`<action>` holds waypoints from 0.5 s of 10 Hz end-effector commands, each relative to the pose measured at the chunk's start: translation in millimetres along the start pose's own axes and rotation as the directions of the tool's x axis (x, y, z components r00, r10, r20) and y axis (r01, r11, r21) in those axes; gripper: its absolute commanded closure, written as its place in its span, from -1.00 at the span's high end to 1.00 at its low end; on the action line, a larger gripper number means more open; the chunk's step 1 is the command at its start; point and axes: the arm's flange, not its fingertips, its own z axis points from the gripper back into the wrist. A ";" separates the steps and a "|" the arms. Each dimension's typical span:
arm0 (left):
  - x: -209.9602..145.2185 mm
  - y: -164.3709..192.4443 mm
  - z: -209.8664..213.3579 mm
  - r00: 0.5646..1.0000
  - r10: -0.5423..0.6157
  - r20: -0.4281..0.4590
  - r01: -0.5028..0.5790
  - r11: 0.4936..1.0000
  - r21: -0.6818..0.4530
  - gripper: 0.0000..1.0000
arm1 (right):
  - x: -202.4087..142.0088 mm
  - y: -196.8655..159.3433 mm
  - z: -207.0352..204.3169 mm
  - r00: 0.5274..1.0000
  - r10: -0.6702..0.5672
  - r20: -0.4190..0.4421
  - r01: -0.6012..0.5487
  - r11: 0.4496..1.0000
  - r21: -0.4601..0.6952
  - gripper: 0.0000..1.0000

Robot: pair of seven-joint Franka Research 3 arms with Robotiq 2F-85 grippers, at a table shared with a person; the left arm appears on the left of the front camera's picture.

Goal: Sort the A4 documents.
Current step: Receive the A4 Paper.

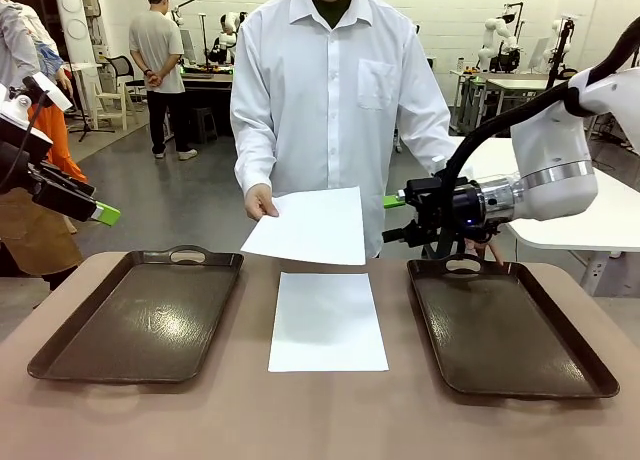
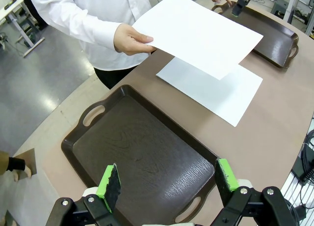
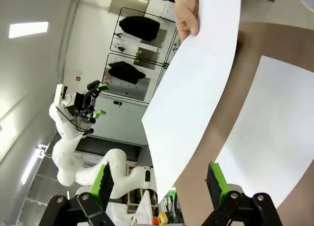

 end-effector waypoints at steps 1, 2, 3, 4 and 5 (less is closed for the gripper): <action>-1.1 1.2 -0.3 1.000 -0.010 0.004 0.010 1.000 -0.009 1.00 | 12.7 -8.9 -15.3 0.995 -0.081 0.060 0.082 0.996 -0.019 1.00; -1.1 1.2 -0.3 1.000 -0.010 0.004 0.010 1.000 -0.009 1.00 | 13.8 -14.4 -25.4 0.992 -0.105 0.065 0.106 0.994 -0.015 1.00; -1.1 1.2 -0.3 1.000 -0.010 0.004 0.010 1.000 -0.009 1.00 | 14.6 -18.8 -35.1 0.991 -0.120 0.059 0.121 0.993 -0.007 1.00; -1.1 1.2 -0.3 1.000 -0.010 0.004 0.010 1.000 -0.009 1.00 | 17.5 -23.3 -44.2 0.989 -0.134 0.062 0.135 0.991 -0.014 1.00; -1.1 1.2 -0.3 1.000 -0.010 0.004 0.010 1.000 -0.009 1.00 | 21.3 -26.5 -49.9 0.986 -0.147 0.076 0.149 0.989 -0.019 1.00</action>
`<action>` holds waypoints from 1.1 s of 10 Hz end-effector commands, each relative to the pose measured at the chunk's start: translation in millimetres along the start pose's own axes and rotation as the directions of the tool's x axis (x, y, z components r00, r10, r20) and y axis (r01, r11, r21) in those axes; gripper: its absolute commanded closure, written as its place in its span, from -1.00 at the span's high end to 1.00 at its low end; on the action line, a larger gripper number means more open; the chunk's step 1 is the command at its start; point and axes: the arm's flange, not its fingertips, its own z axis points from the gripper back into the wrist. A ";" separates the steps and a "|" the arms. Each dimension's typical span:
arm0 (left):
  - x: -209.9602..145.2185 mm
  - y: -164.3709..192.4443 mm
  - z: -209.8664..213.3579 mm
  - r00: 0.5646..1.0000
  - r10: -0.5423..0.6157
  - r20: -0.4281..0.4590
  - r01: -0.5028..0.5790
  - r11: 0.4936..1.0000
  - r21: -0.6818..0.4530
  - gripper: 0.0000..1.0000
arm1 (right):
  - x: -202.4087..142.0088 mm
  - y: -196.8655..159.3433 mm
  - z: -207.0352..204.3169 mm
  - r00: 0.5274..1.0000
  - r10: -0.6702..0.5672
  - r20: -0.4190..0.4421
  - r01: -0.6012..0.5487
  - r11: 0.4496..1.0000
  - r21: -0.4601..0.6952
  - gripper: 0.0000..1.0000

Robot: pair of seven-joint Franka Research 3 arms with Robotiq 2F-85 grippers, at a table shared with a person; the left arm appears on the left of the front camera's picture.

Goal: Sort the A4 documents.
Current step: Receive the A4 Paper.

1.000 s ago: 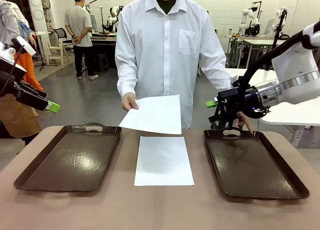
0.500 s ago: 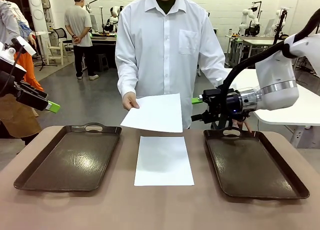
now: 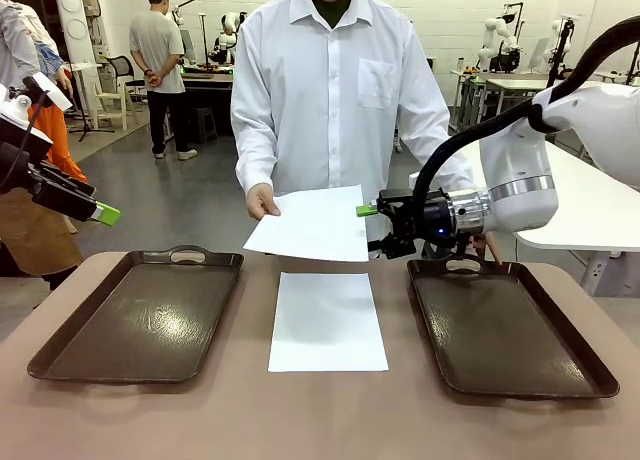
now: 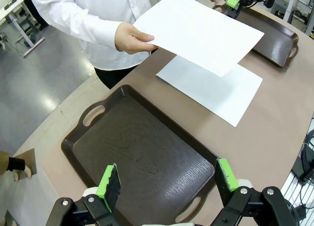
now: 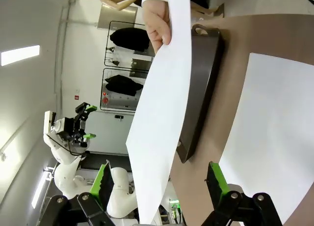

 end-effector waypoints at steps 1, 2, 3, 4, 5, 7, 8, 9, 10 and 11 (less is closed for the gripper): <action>-1.1 1.2 -0.3 1.000 -0.010 0.004 0.010 1.000 -0.009 1.00 | 18.9 -1.0 -12.7 0.998 -0.036 0.058 0.035 0.999 0.005 1.00; -1.1 1.2 -0.3 1.000 -0.010 0.004 0.010 1.000 -0.009 1.00 | 25.5 -1.2 -15.7 0.996 -0.046 0.078 0.046 0.999 0.013 1.00; -1.1 1.2 -0.3 1.000 -0.010 0.004 0.010 1.000 -0.009 1.00 | 32.5 -0.9 -18.1 0.994 -0.055 0.096 0.053 0.998 0.023 1.00; -1.1 1.2 -0.3 1.000 -0.010 0.004 0.010 1.000 -0.009 1.00 | 38.0 -1.7 -18.9 0.992 -0.069 0.109 0.067 0.997 0.029 1.00; -1.1 1.2 -0.3 1.000 -0.010 0.004 0.010 1.000 -0.009 1.00 | 42.1 -4.1 -18.1 0.986 -0.101 0.134 0.096 0.994 0.045 1.00; -1.1 1.2 -0.3 1.000 -0.010 0.004 0.010 1.000 -0.009 1.00 | 41.0 -12.7 -21.1 0.983 -0.166 0.082 0.162 0.985 0.060 1.00; -1.1 1.2 -0.3 1.000 -0.010 0.004 0.010 1.000 -0.009 1.00 | 42.4 -16.2 -24.3 0.979 -0.201 0.041 0.198 0.979 0.052 1.00; -1.1 1.2 -0.3 1.000 -0.010 0.004 0.010 1.000 -0.009 1.00 | 44.5 -17.4 -25.8 0.976 -0.218 0.014 0.217 0.975 0.049 1.00; -1.1 1.2 -0.3 1.000 -0.010 0.004 0.010 1.000 -0.009 1.00 | 45.2 -17.0 -26.0 0.976 -0.218 0.012 0.217 0.975 0.050 1.00; -1.1 1.2 -0.3 1.000 -0.010 0.004 0.010 1.000 -0.009 1.00 | 46.2 -15.9 -26.7 0.975 -0.220 0.000 0.220 0.974 0.057 1.00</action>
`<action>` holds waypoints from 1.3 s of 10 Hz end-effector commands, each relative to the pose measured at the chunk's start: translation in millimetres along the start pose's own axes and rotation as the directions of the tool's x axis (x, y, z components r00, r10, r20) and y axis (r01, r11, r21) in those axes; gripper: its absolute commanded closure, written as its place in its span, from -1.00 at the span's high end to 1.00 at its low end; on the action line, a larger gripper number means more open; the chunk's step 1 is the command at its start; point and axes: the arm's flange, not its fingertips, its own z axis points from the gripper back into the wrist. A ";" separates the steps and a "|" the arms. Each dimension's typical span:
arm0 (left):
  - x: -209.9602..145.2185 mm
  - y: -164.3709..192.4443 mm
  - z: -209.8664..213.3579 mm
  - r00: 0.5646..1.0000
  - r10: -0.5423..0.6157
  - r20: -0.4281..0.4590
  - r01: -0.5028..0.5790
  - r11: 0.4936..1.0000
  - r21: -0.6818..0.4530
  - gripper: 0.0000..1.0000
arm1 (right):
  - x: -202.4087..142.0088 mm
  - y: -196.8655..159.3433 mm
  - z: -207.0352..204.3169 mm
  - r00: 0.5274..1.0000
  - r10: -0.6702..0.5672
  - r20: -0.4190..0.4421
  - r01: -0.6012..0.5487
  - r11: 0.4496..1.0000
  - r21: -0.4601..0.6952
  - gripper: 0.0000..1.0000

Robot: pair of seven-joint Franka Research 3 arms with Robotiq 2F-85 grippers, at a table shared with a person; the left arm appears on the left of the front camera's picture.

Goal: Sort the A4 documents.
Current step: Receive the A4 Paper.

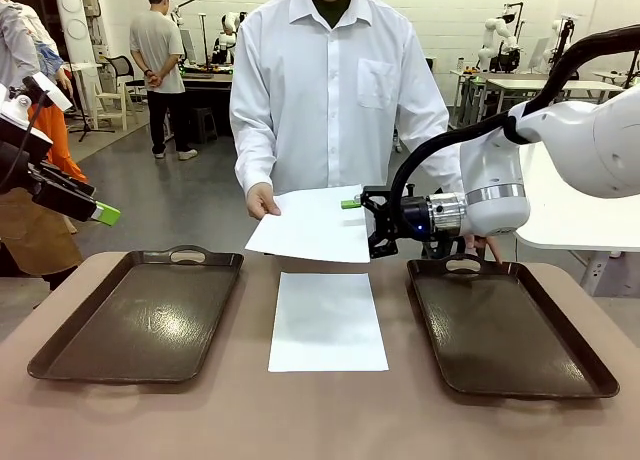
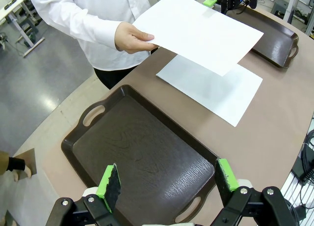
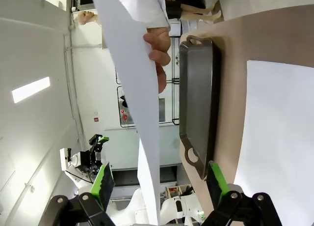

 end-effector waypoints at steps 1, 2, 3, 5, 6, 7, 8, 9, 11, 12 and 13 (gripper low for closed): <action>-1.1 1.2 -0.3 1.000 -0.010 0.004 0.010 1.000 -0.009 1.00 | 11.1 7.8 -2.5 0.999 -0.007 -0.037 0.007 1.000 -0.004 1.00; -1.1 1.2 -0.3 1.000 -0.010 0.004 0.010 1.000 -0.009 1.00 | 10.2 8.6 -2.1 0.999 0.004 -0.049 -0.005 1.000 -0.006 0.88; -1.1 1.2 -0.3 1.000 -0.010 0.004 0.010 1.000 -0.009 1.00 | 10.3 9.2 -1.9 0.998 0.008 -0.061 -0.009 1.000 -0.009 0.62; -1.1 1.2 -0.3 1.000 -0.010 0.004 0.010 1.000 -0.009 1.00 | 8.8 9.2 0.1 0.997 -0.004 -0.078 0.004 1.000 0.002 0.23; -1.1 1.2 -0.3 1.000 -0.010 0.004 0.010 1.000 -0.009 1.00 | 8.5 8.5 -0.2 0.997 -0.008 -0.081 0.009 1.000 0.011 0.10; -1.1 1.2 -0.3 1.000 -0.010 0.004 0.010 1.000 -0.009 1.00 | 8.0 8.4 -0.2 0.996 -0.012 -0.086 0.013 1.000 0.013 -0.16; -1.1 1.2 -0.3 1.000 -0.010 0.004 0.010 1.000 -0.009 1.00 | 7.5 8.1 -0.5 0.996 -0.014 -0.088 0.016 1.000 0.017 -0.28; -1.1 1.2 -0.3 1.000 -0.010 0.004 0.010 1.000 -0.009 1.00 | 6.8 8.2 -3.0 0.996 -0.009 -0.086 0.010 1.000 0.015 -0.54; -1.1 1.2 -0.3 1.000 -0.010 0.004 0.010 1.000 -0.009 1.00 | 6.1 7.1 -3.6 0.997 -0.009 -0.073 0.011 1.000 0.029 -0.93; -1.1 1.2 -0.3 1.000 -0.010 0.004 0.010 1.000 -0.009 1.00 | 6.0 6.4 -3.7 0.997 -0.011 -0.070 0.013 0.999 0.031 -1.00; -1.1 1.2 -0.3 1.000 -0.010 0.004 0.010 1.000 -0.009 1.00 | 6.3 6.1 -4.0 0.998 -0.009 -0.062 0.011 0.999 0.032 -1.00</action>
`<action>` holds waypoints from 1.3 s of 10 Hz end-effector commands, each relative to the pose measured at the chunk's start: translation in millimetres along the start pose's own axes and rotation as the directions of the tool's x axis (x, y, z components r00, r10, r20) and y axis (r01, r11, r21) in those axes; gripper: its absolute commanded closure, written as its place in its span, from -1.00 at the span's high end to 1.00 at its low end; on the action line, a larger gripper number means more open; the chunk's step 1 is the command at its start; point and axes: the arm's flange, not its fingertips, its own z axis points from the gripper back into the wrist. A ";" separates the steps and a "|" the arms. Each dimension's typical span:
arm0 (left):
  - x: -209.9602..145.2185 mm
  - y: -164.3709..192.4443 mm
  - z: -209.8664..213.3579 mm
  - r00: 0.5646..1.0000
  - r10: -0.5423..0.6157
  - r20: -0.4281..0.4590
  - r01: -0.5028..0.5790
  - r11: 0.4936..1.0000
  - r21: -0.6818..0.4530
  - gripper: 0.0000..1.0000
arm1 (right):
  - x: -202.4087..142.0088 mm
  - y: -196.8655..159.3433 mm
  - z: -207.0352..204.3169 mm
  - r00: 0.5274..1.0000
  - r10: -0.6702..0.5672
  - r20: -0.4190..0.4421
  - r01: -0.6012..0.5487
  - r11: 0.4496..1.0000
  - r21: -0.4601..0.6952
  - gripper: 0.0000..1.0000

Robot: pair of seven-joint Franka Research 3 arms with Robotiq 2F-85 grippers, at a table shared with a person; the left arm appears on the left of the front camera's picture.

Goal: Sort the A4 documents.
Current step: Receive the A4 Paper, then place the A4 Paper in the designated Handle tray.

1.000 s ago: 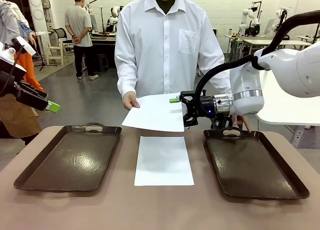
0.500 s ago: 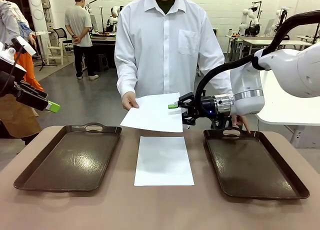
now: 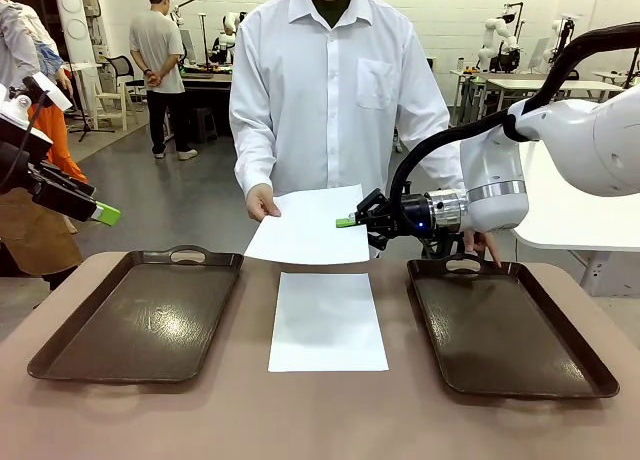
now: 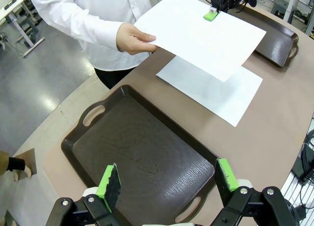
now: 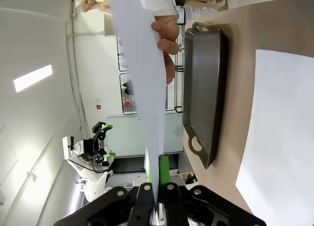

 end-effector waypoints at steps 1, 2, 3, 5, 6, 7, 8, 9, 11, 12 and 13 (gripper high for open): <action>-1.1 1.2 -0.3 1.000 -0.010 0.004 0.010 1.000 -0.009 1.00 | 6.7 0.4 -3.2 1.000 -0.013 0.014 0.013 1.000 0.020 -1.00; -1.1 1.2 -0.3 1.000 -0.010 0.004 0.010 1.000 -0.009 1.00 | 6.9 -0.1 -3.4 1.000 -0.010 0.022 0.010 1.000 0.024 -1.00; -1.1 1.2 -0.3 1.000 -0.010 0.004 0.010 1.000 -0.009 1.00 | 6.5 -0.8 -4.0 1.000 -0.011 0.023 0.010 0.999 0.038 -1.00; -1.1 1.2 -0.3 1.000 -0.010 0.004 0.010 1.000 -0.009 1.00 | 1.1 1.4 -5.6 0.999 0.036 0.015 -0.037 0.998 0.047 -1.00; -1.1 1.2 -0.3 1.000 -0.010 0.004 0.010 1.000 -0.009 1.00 | 1.0 -0.3 -0.4 1.000 -0.006 0.010 0.006 1.000 0.015 -1.00; -1.1 1.2 -0.3 1.000 -0.010 0.004 0.010 1.000 -0.009 1.00 | 1.0 -0.3 -0.4 1.000 -0.006 0.010 0.006 1.000 0.015 -1.00; -1.1 1.2 -0.3 1.000 -0.010 0.004 0.010 1.000 -0.009 1.00 | 1.0 -0.3 -0.4 1.000 -0.006 0.010 0.006 1.000 0.015 -1.00; -1.1 1.2 -0.3 1.000 -0.010 0.004 0.010 1.000 -0.009 1.00 | 1.0 -0.3 -0.4 1.000 -0.006 0.010 0.006 1.000 0.015 -1.00; -1.1 1.2 -0.3 1.000 -0.010 0.004 0.010 1.000 -0.009 1.00 | 1.0 -0.3 -0.4 1.000 -0.006 0.010 0.006 1.000 0.015 -1.00; -1.1 1.2 -0.3 1.000 -0.010 0.004 0.010 1.000 -0.009 1.00 | 1.0 -0.3 -0.4 1.000 -0.006 0.010 0.006 1.000 0.015 -1.00; -1.1 1.2 -0.3 1.000 -0.010 0.004 0.010 1.000 -0.009 1.00 | 1.0 -0.3 -0.4 1.000 -0.006 0.010 0.006 1.000 0.015 -1.00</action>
